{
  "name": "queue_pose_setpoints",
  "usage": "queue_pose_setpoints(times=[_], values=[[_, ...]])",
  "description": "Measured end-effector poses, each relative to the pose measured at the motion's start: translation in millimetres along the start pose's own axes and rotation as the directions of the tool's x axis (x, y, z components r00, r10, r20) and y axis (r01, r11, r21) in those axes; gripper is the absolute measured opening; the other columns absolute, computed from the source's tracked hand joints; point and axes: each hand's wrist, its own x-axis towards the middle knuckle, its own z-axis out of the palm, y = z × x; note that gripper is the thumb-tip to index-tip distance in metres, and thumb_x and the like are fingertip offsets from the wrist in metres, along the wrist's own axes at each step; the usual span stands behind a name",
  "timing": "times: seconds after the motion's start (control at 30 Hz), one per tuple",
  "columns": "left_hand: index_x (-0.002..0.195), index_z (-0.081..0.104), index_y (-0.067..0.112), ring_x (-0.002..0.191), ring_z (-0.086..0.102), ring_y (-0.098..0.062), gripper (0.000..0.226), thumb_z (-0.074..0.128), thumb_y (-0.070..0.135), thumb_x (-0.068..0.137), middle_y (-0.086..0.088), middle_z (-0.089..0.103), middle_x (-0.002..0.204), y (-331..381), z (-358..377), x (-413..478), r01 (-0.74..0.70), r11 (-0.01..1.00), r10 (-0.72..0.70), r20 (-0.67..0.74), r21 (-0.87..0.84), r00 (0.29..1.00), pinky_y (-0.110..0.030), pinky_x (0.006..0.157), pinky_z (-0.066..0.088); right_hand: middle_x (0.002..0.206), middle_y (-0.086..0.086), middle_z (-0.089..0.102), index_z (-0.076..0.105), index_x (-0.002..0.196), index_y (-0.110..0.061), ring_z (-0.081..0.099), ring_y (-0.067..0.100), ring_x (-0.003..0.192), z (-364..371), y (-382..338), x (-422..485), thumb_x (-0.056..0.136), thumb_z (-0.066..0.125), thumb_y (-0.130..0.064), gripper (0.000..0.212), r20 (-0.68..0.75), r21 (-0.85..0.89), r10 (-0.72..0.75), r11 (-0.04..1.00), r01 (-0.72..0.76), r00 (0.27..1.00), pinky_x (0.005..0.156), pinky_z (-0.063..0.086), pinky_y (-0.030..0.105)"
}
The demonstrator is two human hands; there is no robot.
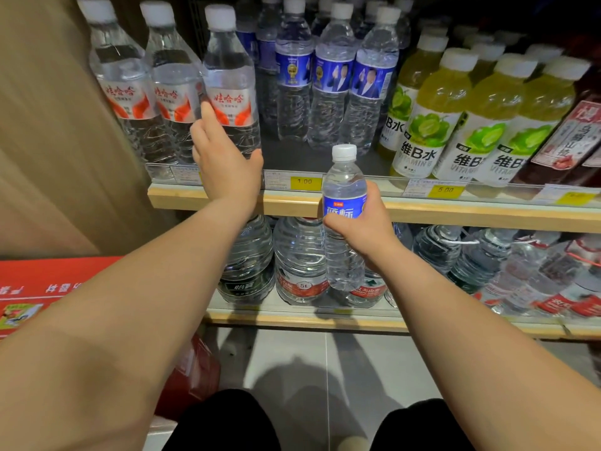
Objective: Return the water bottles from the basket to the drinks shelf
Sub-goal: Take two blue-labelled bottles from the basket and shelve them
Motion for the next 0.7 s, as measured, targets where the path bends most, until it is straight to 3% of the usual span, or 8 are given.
queue_pose_setpoints(times=[0.2, 0.27, 0.37, 0.47, 0.57, 0.7], values=[[0.148, 0.026, 0.016, 0.132, 0.039, -0.027, 0.091, 0.079, 0.026, 0.076, -0.009, 0.038, 0.142, -6, -17, -14, -0.016, 0.996, 0.018, 0.029, -0.083, 0.999, -0.037, 0.109, 0.034, 0.092, -0.009, 0.061, 0.041, 0.113, -0.028, 0.06, 0.005, 0.077, 1, -12, -7, 0.065, 0.077, -0.011, 0.063, -0.016, 0.038, 0.015, 0.999, -0.015, 1.0, 0.059, 0.047, 0.015], [0.142, 0.037, 0.017, 0.125, 0.044, -0.026, 0.08, 0.079, 0.031, 0.075, -0.008, 0.044, 0.134, -16, -24, -25, -0.054, 0.996, 0.059, 0.072, -0.069, 0.996, -0.039, 0.107, 0.037, 0.092, -0.01, 0.061, 0.042, 0.114, -0.027, 0.059, 0.003, 0.076, 0, -19, -10, 0.066, 0.077, -0.006, 0.063, -0.02, 0.066, -0.004, 0.998, 0.005, 1.0, 0.057, 0.047, 0.011], [0.124, 0.055, 0.019, 0.114, 0.049, -0.023, 0.054, 0.075, 0.037, 0.077, -0.003, 0.056, 0.119, -38, -30, -39, -0.132, 0.99, 0.139, 0.187, -0.047, 0.973, -0.033, 0.099, 0.036, 0.093, -0.007, 0.062, 0.043, 0.118, -0.023, 0.061, 0.001, 0.073, -2, -38, -13, 0.066, 0.076, -0.001, 0.065, -0.008, 0.118, -0.079, 0.99, 0.08, 0.997, 0.064, 0.05, 0.017], [0.114, 0.063, 0.02, 0.108, 0.053, -0.024, 0.043, 0.072, 0.043, 0.08, -0.001, 0.065, 0.108, -53, -34, -44, -0.164, 0.986, 0.154, 0.28, 0.011, 0.948, -0.035, 0.095, 0.037, 0.094, -0.006, 0.062, 0.044, 0.118, -0.021, 0.064, 0.002, 0.075, -1, -65, -9, 0.063, 0.076, 0.001, 0.067, -0.011, 0.183, -0.199, 0.963, 0.198, 0.98, 0.069, 0.052, 0.021], [0.111, 0.065, 0.021, 0.106, 0.055, -0.026, 0.042, 0.07, 0.049, 0.08, 0.0, 0.068, 0.103, -59, -37, -44, -0.202, 0.978, 0.174, 0.328, 0.053, 0.929, -0.04, 0.097, 0.038, 0.102, 0.0, 0.063, 0.044, 0.121, -0.017, 0.065, 0.007, 0.086, -1, -92, 0, 0.061, 0.078, -0.002, 0.07, -0.062, 0.23, -0.329, 0.914, 0.334, 0.942, 0.076, 0.053, 0.026], [0.108, 0.067, 0.021, 0.106, 0.054, -0.027, 0.041, 0.071, 0.05, 0.079, 0.0, 0.067, 0.103, -58, -41, -40, -0.236, 0.97, 0.194, 0.388, 0.062, 0.901, -0.038, 0.097, 0.038, 0.122, 0.011, 0.057, 0.041, 0.13, -0.01, 0.059, 0.021, 0.11, 3, -112, 14, 0.062, 0.082, -0.007, 0.08, -0.089, 0.206, -0.427, 0.876, 0.436, 0.9, 0.096, 0.049, 0.045]])
